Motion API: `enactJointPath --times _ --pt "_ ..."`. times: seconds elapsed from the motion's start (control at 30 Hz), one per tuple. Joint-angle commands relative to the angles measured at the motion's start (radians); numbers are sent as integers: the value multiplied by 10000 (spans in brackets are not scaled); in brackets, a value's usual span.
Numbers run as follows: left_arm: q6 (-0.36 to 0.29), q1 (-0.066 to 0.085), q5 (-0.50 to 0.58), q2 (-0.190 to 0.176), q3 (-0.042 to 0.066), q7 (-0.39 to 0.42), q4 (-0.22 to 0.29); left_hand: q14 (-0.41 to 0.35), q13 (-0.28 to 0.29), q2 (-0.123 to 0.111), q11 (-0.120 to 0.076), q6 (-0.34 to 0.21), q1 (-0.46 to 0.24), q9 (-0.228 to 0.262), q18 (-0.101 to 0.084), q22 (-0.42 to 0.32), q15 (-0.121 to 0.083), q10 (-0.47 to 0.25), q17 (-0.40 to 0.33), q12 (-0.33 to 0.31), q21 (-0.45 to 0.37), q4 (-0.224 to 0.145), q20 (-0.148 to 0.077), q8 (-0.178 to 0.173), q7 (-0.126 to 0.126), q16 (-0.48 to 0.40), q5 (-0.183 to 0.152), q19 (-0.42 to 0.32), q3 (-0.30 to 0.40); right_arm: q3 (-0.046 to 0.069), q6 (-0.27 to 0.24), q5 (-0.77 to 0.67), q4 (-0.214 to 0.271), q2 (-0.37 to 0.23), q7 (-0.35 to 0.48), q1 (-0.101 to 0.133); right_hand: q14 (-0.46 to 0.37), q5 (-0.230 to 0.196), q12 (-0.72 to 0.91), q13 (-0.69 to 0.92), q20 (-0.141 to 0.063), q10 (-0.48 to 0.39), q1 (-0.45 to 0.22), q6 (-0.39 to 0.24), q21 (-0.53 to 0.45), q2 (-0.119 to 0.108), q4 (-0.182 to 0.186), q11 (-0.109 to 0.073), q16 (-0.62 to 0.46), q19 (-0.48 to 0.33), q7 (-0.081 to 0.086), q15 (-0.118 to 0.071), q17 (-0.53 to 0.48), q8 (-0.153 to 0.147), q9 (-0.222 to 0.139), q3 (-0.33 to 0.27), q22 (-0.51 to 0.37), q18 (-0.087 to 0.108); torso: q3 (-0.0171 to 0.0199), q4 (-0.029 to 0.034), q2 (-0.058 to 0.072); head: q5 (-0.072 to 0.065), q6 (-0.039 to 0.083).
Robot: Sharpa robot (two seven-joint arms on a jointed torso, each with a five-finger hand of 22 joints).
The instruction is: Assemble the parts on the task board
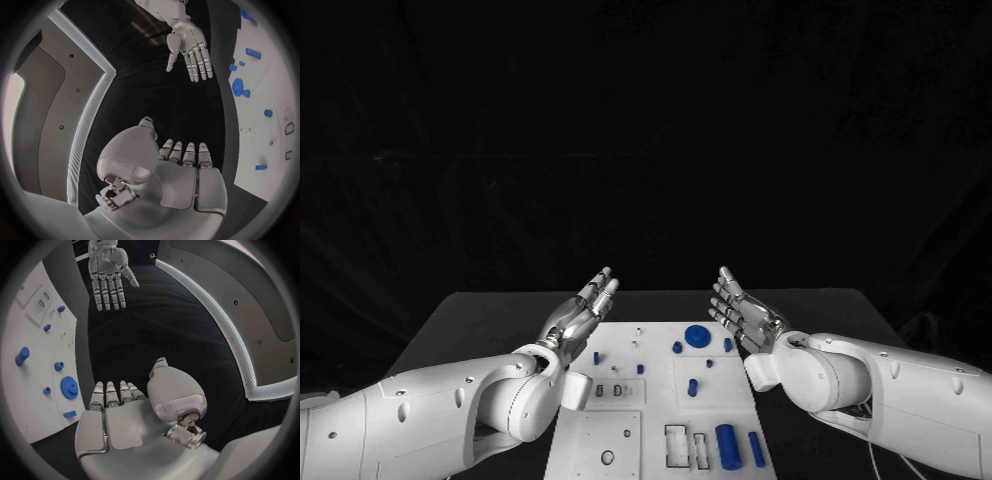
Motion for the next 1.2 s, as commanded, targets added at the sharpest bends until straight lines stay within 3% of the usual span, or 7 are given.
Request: enactJointPath --times 0.03,0.47,0.63,0.87,0.93,1.07,1.2 --pt "840 23 -646 64 29 440 -53 -12 -17 -6 91 5 128 4 180 -11 134 3 -15 -58 -37 -6 93 11 -47 -36 -48 -3 -51 7 954 -303 -23 34 -167 -11 2 -17 -36 -12 155 -9 138 10 -55 -9 -56 127 -29 -1 131 -550 -14 21 22 31 -9 80 -14 5 -55 -9 -106" --pt "961 -48 -694 80 29 400 -167 -12 -17 52 188 100 305 21 197 -11 329 3 -15 -58 -37 -6 301 30 106 -36 189 -3 64 7 1651 -2778 -273 33 229 -30 2 340 -36 -12 1165 -9 1055 152 -55 -160 -114 1270 -29 -1 260 836 -14 113 66 254 -9 -274 -22 10 -29 98 -754" --pt "918 -89 -727 95 33 517 -172 -12 -17 45 226 156 428 29 212 -11 418 3 -15 -58 -37 -7 408 39 156 -36 356 -3 161 8 1589 -4170 -465 34 398 31 2 1240 -36 -12 1503 -9 1945 288 -55 -260 -580 1436 -29 -1 399 1198 -14 183 98 500 -9 -289 -23 63 12 102 -1025" --pt "876 -85 -865 -78 45 559 15 -12 -17 16 300 259 634 43 265 -11 553 3 -15 -58 -37 -11 599 55 262 -36 482 -3 208 9 1212 -6641 -681 59 271 534 128 2733 498 150 2433 230 3670 781 139 -334 -1716 2192 42 274 791 2024 46 386 188 958 125 -142 12 90 251 101 -1168" --pt "860 -62 -974 -214 51 563 120 -12 -17 7 342 313 745 50 309 -11 657 3 -15 -58 -37 -8 750 62 318 -36 570 -3 211 10 957 -7592 -638 27 118 788 922 2814 922 247 2696 561 4200 1008 473 -345 -2085 2398 390 876 1000 2263 310 467 221 1186 318 -95 11 91 371 56 -1143" --pt "777 40 -1169 -568 60 583 371 -12 -16 -27 423 472 1004 70 405 -11 877 4 -15 -58 -37 -11 1056 83 440 -36 861 -3 200 12 445 -9862 -431 -88 -358 1328 5579 2722 2295 491 2790 1868 4923 1816 1922 -472 -2660 2697 2033 4194 1337 2423 1337 741 341 1676 1000 -177 -20 115 682 -13 -1169" --pt "636 194 -1333 -971 82 666 780 -12 -7 -43 537 565 1191 78 526 9 1068 31 -15 -49 -11 -10 1376 90 511 -36 975 21 150 13 19 -12624 -44 -280 -1169 1836 8595 2283 3603 622 2645 3664 5393 2456 2782 -732 -3170 2691 2660 7675 1428 1890 1702 834 387 2371 1232 143 -53 198 1008 -79 -1135"
